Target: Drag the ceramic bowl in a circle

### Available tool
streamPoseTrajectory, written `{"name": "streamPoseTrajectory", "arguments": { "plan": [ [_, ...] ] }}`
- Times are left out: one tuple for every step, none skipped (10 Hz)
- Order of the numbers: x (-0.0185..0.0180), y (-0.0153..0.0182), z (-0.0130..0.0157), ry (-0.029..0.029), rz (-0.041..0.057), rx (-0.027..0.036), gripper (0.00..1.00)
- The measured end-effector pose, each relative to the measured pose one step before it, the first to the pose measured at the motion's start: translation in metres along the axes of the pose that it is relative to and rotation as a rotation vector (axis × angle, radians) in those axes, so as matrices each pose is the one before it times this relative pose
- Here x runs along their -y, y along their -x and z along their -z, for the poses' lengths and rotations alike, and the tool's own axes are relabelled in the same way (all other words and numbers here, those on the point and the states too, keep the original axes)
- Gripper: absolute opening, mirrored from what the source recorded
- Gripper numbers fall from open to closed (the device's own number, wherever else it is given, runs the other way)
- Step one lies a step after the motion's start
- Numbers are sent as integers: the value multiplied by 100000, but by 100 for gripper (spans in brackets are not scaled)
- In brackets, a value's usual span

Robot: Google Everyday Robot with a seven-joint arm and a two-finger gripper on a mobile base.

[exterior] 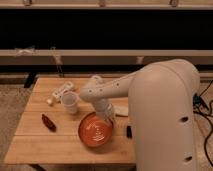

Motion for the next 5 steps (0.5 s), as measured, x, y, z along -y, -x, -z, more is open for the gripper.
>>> {"name": "streamPoseTrajectory", "arguments": {
  "plan": [
    [-81,528,104,1055,95,864,72],
    [-88,493,73,849,140,752,79],
    [52,229,-56,890,-262,71,80],
    [270,207,-165,1324,-1057,-331,80],
    [327,-54,-170,1252,-1149,-79,80]
  ]
}}
